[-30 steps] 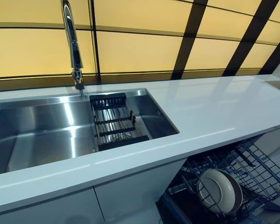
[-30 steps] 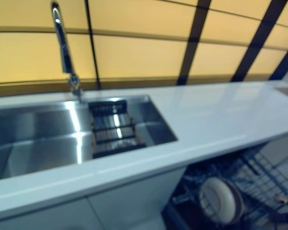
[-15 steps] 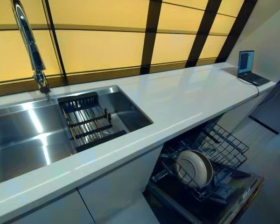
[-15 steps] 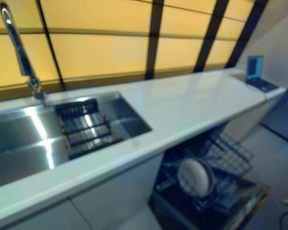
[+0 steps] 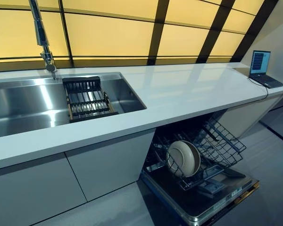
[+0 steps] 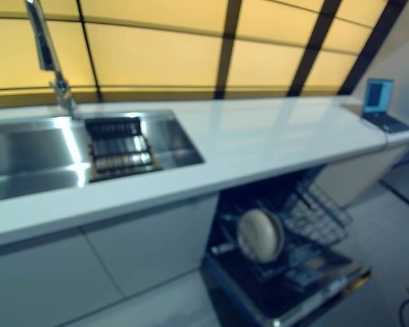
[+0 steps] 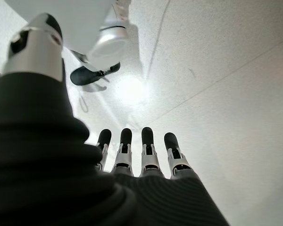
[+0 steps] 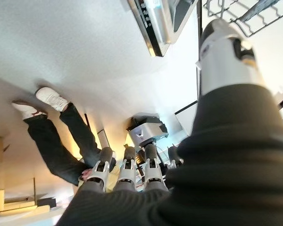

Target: Take plates into dishwasher

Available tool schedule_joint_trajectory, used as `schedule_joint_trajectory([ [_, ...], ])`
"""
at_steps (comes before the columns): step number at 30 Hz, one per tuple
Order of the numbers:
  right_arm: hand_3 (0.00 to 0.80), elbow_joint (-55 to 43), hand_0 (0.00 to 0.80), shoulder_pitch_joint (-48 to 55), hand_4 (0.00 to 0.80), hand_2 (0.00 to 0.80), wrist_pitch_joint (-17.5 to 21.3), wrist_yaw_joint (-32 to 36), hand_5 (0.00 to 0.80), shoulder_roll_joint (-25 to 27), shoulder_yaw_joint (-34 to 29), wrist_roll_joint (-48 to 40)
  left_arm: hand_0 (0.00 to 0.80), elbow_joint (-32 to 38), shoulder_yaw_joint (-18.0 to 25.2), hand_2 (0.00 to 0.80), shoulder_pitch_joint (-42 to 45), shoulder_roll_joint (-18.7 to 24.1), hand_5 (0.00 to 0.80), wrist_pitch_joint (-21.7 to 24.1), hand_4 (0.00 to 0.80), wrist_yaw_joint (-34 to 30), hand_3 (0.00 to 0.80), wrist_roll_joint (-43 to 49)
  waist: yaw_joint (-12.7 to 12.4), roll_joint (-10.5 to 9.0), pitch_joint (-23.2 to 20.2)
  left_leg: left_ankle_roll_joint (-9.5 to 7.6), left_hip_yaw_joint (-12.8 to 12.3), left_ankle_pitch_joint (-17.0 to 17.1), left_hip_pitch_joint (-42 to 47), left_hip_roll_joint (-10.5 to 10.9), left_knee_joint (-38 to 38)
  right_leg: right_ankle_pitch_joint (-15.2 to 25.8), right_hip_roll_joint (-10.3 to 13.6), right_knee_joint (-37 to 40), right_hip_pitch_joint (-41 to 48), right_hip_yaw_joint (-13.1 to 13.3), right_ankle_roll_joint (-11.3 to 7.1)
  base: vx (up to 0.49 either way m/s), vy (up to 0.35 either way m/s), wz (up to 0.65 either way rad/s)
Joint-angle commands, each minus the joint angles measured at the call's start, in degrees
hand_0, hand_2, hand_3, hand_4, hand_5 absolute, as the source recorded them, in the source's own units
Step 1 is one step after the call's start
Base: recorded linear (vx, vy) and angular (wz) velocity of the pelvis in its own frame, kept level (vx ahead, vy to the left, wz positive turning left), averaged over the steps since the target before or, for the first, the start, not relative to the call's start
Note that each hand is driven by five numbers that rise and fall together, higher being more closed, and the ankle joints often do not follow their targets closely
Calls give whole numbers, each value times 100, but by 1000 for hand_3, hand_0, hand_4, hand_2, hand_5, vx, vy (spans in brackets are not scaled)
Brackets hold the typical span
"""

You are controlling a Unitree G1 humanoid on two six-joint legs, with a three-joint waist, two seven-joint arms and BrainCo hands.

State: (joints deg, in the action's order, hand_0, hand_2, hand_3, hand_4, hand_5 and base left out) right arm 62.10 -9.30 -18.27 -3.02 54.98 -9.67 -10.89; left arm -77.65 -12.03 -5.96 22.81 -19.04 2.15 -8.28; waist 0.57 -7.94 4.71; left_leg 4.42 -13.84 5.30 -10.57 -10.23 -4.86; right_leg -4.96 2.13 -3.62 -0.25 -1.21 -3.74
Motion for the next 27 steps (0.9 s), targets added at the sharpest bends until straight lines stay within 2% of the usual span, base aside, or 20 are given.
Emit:
schedule_joint_trajectory([
  [1,0,-98,0,-281,0,0,144,72,0,573,-130,166,0,-191,351,0,156,64,0,-56,0,21,0,-99,-299,119,81,-218,36,560,-558,404,755,-328,-373,-226,1144,329,58,-169,-150,-3],
  [2,0,-26,0,-426,0,0,118,200,0,681,-67,243,0,-275,449,0,396,68,0,21,0,-2,0,-144,-394,190,132,-128,91,602,-707,343,904,-451,-473,-239,1142,315,177,-144,-136,0],
  [4,0,20,0,-557,0,0,72,308,0,780,-51,353,0,-323,611,0,653,79,0,46,0,-69,0,-162,-481,257,229,-23,84,708,-1009,227,985,-504,-592,-248,1154,341,306,-129,-91,2],
  [5,0,31,0,-626,0,0,61,319,0,814,-30,363,0,-353,698,0,772,68,0,83,0,-95,0,-142,-527,285,284,17,165,783,-1160,175,985,-494,-641,-249,1154,367,352,-214,-98,6],
  [6,0,34,0,-667,0,0,85,301,0,803,21,269,0,-386,811,0,836,48,0,114,0,-46,0,-150,-559,335,353,45,320,903,-1170,216,935,-461,-731,-244,1134,428,394,-187,-79,12],
  [7,0,31,0,-673,0,0,84,283,0,790,37,252,0,-392,825,0,841,42,0,119,0,-45,0,-144,-558,343,367,47,357,901,-1147,229,917,-450,-735,-243,1134,417,397,-237,-77,25],
  [8,0,-10,0,-717,0,0,52,200,0,682,123,177,0,-421,886,0,862,40,0,158,0,-22,0,-196,-529,312,424,5,509,774,-925,358,809,-375,-649,-199,1089,313,383,-374,-61,27],
  [9,0,-125,0,-702,0,0,-67,159,0,577,145,-110,0,-376,953,0,803,35,0,145,0,6,0,-295,-421,327,445,27,418,796,-640,293,210,-152,-562,-6,963,75,388,-388,-61,20],
  [10,0,-133,0,-693,0,0,-83,137,0,567,137,-150,0,-369,956,0,790,35,0,139,0,7,0,-293,-409,338,441,31,402,793,-645,263,90,-113,-568,20,940,44,395,-374,-59,23],
  [11,0,-152,0,-641,0,0,-89,86,0,502,107,-286,0,-343,965,0,734,31,0,129,0,21,0,-304,-331,307,452,29,344,709,-564,245,-296,-45,-487,83,896,-113,404,-338,-26,62],
  [12,0,-118,0,-491,0,0,-5,-99,0,268,20,-517,0,-338,942,0,584,3,0,181,0,96,0,-352,-190,201,421,-105,383,186,-326,334,-704,152,-278,193,750,-322,362,-435,-13,73],
  [14,0,-10,0,-286,0,0,137,-94,0,43,-136,-562,0,-302,891,0,397,-55,0,240,0,187,0,-397,20,68,324,-253,460,-368,178,550,-1193,461,-75,379,511,-471,305,-394,15,72],
  [17,0,35,0,-41,0,0,143,11,0,-43,-297,-647,0,-273,849,0,205,-63,0,307,0,178,0,-307,276,48,192,-263,486,-557,606,624,-1648,609,-26,427,308,-505,318,-223,53,86],
  [18,0,-23,0,151,0,0,136,87,0,-125,-415,-690,0,-223,801,0,100,-62,0,372,0,139,0,-207,422,186,65,-246,787,-713,1081,706,-1234,626,-101,277,97,-573,289,-179,179,78],
  [19,0,-64,0,238,0,0,134,126,0,-146,-467,-681,0,-178,707,0,53,-60,0,371,0,110,0,-259,517,347,28,-236,960,-914,1614,792,-548,618,-195,134,-52,-672,265,-227,230,74],
  [21,0,-31,0,329,0,0,143,50,0,-279,-505,-890,0,-156,470,0,-181,-121,0,488,0,72,0,-333,615,524,50,-295,1239,-954,1957,1082,637,687,-290,-164,-464,-872,190,-226,162,71],
  [24,0,71,0,246,0,0,86,-15,0,-319,-448,-1013,0,-164,327,0,-318,-213,0,640,0,96,0,-431,621,506,84,-369,1375,-849,1920,1241,901,853,-323,-85,-585,-822,102,-200,71,60],
  [27,0,314,0,35,0,0,52,-6,0,-213,-353,-994,0,-223,226,0,-315,-261,0,854,0,80,0,-442,569,461,70,-440,1419,-840,1867,1339,941,1044,-315,166,-587,-762,29,-222,102,-16],
])
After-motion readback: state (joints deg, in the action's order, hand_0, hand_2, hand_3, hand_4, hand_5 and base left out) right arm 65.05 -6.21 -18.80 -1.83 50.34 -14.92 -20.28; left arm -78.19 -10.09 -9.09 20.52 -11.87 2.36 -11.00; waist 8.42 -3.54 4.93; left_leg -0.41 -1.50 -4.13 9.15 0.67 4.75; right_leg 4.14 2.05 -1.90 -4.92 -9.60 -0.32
